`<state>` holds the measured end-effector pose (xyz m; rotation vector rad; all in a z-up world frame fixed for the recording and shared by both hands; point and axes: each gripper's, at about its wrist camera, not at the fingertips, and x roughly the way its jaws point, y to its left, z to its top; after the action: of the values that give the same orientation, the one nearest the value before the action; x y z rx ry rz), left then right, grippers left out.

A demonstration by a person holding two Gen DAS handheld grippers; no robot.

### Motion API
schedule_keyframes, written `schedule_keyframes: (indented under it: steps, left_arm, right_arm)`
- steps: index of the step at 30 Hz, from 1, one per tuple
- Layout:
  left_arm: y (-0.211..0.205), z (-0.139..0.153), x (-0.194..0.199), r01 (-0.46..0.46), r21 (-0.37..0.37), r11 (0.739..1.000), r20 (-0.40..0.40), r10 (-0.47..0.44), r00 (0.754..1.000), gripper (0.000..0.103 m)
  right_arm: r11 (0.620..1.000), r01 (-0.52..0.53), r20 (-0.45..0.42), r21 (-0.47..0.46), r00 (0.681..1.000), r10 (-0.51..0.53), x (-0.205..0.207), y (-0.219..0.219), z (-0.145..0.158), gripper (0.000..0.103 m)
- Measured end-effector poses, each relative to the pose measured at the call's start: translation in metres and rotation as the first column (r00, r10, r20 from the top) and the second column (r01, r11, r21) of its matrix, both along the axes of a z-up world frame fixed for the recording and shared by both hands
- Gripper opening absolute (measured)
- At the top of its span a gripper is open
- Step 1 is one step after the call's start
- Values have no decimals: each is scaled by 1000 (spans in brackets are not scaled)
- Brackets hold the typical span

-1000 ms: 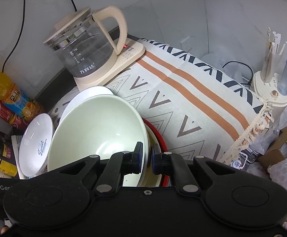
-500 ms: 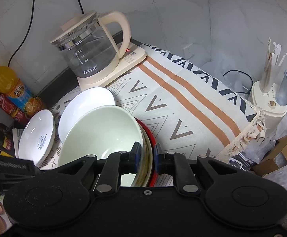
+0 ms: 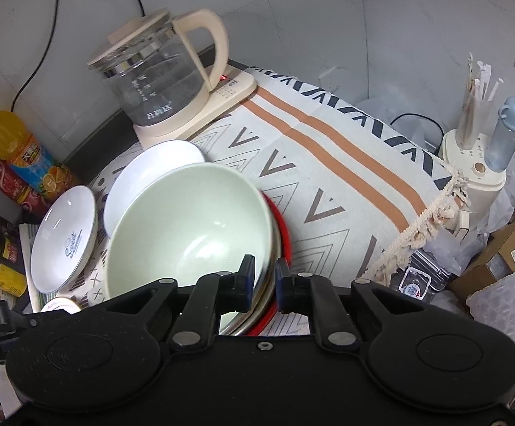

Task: Organize plates and bowls

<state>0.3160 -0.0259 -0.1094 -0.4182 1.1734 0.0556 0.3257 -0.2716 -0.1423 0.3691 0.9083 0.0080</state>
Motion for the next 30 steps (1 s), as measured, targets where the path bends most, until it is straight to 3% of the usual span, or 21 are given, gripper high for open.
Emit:
schedule_keyframes:
  steps: [3,7,9,12,30]
  left_arm:
    - [10,4,-12,5,-2,1000,18,-5,1000,84]
    - [26,7,-26,-1,-12,1000,35,1,999,84]
    - [33,7,-34,-5,-14,1000,48,6,999,85]
    - [45,6,-45,-16,-8,1000,55,16,998,85]
    - [125,-1,-114,-90,16,996,51,89,995,85]
  right_arm:
    - [1000,-6,10,4,1000,6,-10,8,4,26]
    - [1000,-9,33,-18,999,10,-24,18,12,30]
    - [999,-18,51,-30,998,19,-32,25,17,44]
    - [998,-47,72,-37,996,50,-43,39,20,56]
    - [980,-192,86,-49,977,195,-91,129,23,74]
